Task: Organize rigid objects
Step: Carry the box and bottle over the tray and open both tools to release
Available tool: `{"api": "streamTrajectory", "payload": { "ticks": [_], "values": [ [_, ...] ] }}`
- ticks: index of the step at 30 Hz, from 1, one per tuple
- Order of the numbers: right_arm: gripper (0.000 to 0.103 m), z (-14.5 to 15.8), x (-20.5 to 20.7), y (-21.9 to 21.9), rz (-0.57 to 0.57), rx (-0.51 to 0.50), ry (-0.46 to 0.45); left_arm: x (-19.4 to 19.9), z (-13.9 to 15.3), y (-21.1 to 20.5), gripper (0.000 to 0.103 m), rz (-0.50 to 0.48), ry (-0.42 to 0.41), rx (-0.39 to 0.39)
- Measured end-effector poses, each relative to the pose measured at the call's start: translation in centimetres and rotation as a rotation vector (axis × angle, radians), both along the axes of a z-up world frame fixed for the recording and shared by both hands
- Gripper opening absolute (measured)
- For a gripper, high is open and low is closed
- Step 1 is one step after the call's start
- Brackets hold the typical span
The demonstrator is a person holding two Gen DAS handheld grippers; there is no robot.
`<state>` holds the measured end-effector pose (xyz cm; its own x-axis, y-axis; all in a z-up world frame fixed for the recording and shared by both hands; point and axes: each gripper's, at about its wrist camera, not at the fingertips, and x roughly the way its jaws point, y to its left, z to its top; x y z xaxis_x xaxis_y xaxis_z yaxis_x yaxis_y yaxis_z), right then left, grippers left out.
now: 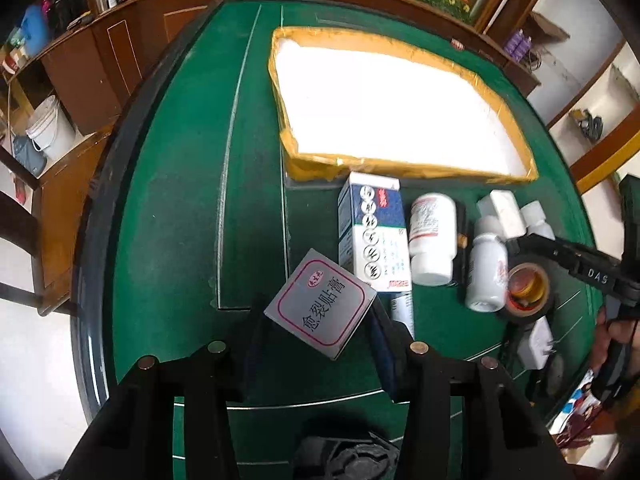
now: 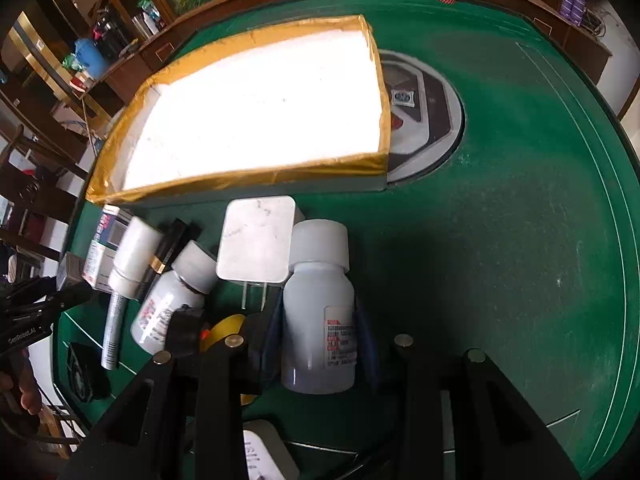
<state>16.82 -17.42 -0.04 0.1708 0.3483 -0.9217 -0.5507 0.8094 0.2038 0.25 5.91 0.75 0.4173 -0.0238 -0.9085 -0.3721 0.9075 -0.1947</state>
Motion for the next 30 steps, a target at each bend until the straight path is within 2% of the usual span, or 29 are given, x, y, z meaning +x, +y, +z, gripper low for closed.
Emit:
{"api": "streamTrajectory", "payload": {
  "ticks": [8,16,23,30],
  "values": [
    [0.033,2.7,0.3,-0.6,-0.017,0.052,-0.029,0.3,3.4,0.1,0.049,-0.003,-0.058,-0.01],
    [0.033,5.1,1.5,1.2,0.001,0.09,-0.069,4.4,5.3,0.2,0.049,-0.042,-0.095,-0.009],
    [0.033,5.9,3.4,3.8,0.004,0.096,-0.108,9.0,4.6,1.7,0.049,-0.05,-0.074,-0.002],
    [0.033,4.2,5.4,6.0,-0.005,0.061,-0.102,12.1,2.1,2.7,0.049,-0.049,-0.032,0.01]
  ]
}}
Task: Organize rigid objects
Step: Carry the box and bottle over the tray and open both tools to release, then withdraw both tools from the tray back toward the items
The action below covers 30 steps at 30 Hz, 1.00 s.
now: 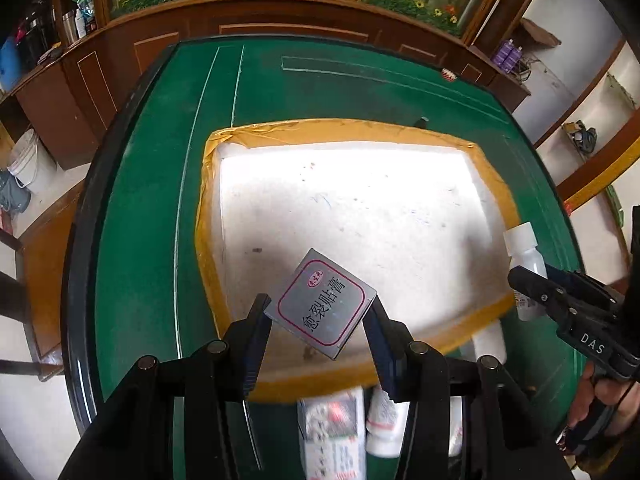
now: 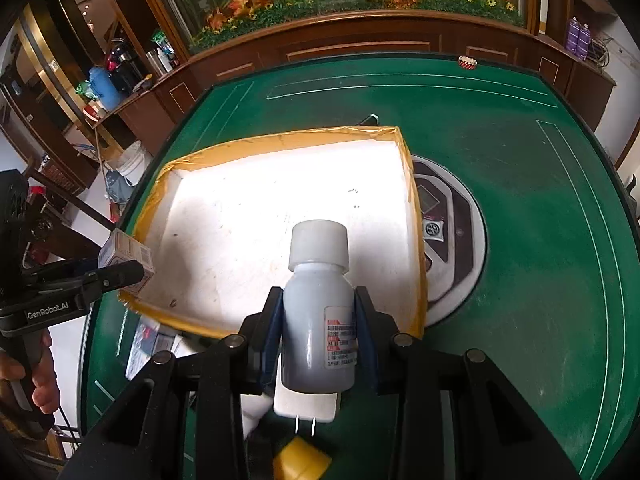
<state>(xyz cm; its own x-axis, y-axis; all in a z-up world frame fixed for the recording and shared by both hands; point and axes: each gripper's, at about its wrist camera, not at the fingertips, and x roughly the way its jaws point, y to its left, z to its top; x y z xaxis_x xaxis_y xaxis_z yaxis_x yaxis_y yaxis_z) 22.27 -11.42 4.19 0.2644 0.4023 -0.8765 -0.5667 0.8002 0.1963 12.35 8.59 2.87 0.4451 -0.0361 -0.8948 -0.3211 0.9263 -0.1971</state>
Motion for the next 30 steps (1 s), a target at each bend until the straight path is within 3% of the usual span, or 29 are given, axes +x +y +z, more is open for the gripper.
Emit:
{"api": "streamTrajectory", "payload": {
  "ticks": [10,19,21,25,30],
  "values": [
    [0.033,-3.2,1.8,1.4,-0.014,-0.061,0.009,1.5,-3.0,0.1,0.05,-0.019,0.057,0.053],
    [0.033,-4.5,2.3,1.7,-0.032,-0.058,0.03,1.5,-3.1,-0.1,0.05,-0.032,0.055,0.072],
    [0.034,-4.6,2.1,1.5,-0.038,-0.054,0.028,1.5,-3.0,-0.1,0.054,-0.03,0.059,0.065],
    [0.05,-4.0,1.8,1.3,-0.044,-0.052,0.002,1.0,-2.3,-0.3,0.068,-0.031,0.038,0.049],
    [0.053,-2.4,1.3,1.0,-0.035,-0.027,-0.031,0.1,-0.7,-0.7,0.073,-0.005,0.011,0.065]
  ]
}}
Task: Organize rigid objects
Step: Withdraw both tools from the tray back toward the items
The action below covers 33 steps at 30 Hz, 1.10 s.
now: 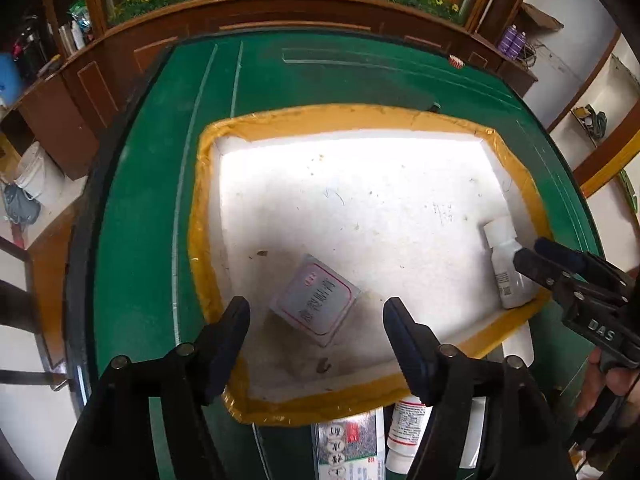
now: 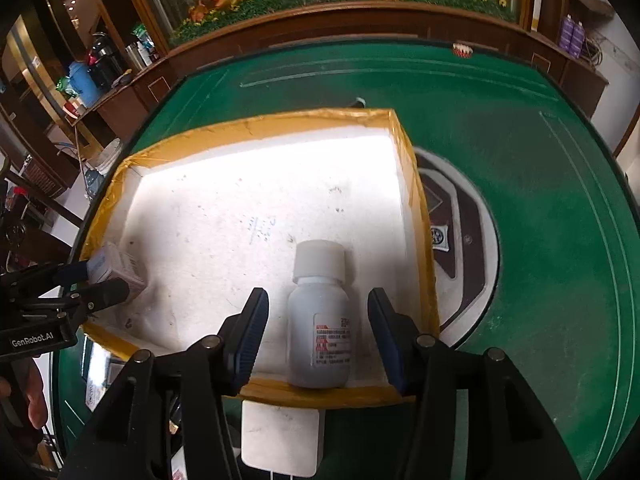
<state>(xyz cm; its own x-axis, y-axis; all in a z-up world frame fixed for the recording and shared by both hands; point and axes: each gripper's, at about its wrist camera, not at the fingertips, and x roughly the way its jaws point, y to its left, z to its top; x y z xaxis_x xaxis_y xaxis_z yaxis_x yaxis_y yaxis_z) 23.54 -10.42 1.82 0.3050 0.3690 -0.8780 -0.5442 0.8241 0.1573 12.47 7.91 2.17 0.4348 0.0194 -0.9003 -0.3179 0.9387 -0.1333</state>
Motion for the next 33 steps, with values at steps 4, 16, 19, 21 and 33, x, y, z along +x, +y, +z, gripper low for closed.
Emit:
{"api": "streamTrajectory", "payload": {
  "ticks": [4,16,19,21,33],
  "values": [
    [0.068,1.9,-0.9,-1.4,-0.01,0.058,-0.025,-1.1,1.8,-0.1,0.078,0.021,-0.038,-0.003],
    [0.092,3.8,-5.5,-8.9,-0.105,0.178,0.013,-8.6,2.0,0.2,0.099,0.213,-0.044,-0.078],
    [0.092,2.0,-6.5,-10.5,-0.126,0.148,0.071,-10.3,0.3,-0.5,0.099,0.243,-0.011,-0.098],
    [0.092,0.9,-7.1,-11.2,-0.132,0.123,0.099,-10.9,-0.5,-0.9,0.099,0.247,0.009,-0.091],
    [0.092,1.0,-7.9,-11.5,-0.125,0.111,0.087,-9.5,-2.4,-2.8,0.098,0.162,0.054,-0.023]
  ]
}}
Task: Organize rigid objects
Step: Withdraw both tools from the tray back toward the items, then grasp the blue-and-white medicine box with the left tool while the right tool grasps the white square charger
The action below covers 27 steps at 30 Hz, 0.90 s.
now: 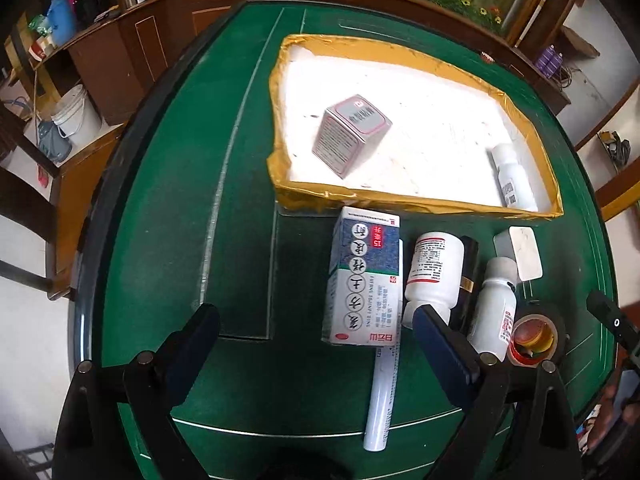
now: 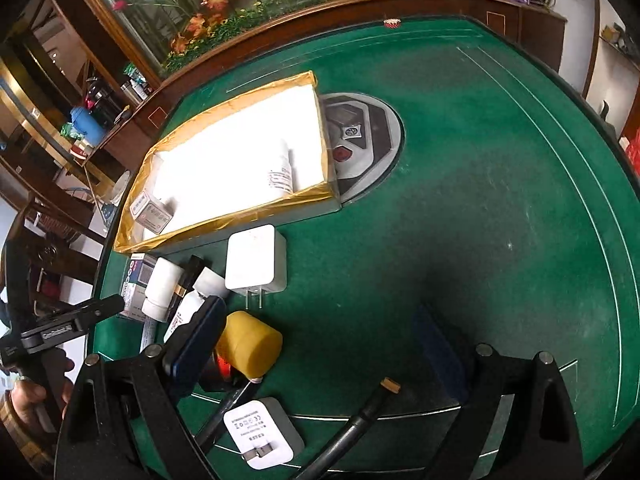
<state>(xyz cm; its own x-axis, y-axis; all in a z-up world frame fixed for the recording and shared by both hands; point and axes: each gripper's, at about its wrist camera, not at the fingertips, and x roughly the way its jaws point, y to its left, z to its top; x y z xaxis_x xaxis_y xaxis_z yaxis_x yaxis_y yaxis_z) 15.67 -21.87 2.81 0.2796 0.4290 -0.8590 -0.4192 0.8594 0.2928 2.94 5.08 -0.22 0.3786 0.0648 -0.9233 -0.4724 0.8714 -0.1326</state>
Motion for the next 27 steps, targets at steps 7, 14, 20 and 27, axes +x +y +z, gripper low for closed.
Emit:
{"api": "streamTrajectory", "payload": {
  "ticks": [7,14,20,27],
  "values": [
    [0.092,-0.6,-0.6,0.6,0.014,-0.019,0.018,1.9,-1.8,0.1,0.041,-0.024,0.035,-0.043],
    [0.092,0.2,0.1,2.8,0.074,-0.025,-0.021,1.2,-1.9,-0.4,0.041,-0.036,0.032,-0.052],
    [0.065,-0.9,1.3,7.6,0.192,-0.083,0.007,-1.0,-1.8,-0.3,0.041,-0.036,0.049,-0.077],
    [0.059,-2.9,2.4,10.3,0.194,-0.129,0.05,-0.4,-1.9,-0.1,0.045,-0.031,0.069,-0.057]
  ]
}}
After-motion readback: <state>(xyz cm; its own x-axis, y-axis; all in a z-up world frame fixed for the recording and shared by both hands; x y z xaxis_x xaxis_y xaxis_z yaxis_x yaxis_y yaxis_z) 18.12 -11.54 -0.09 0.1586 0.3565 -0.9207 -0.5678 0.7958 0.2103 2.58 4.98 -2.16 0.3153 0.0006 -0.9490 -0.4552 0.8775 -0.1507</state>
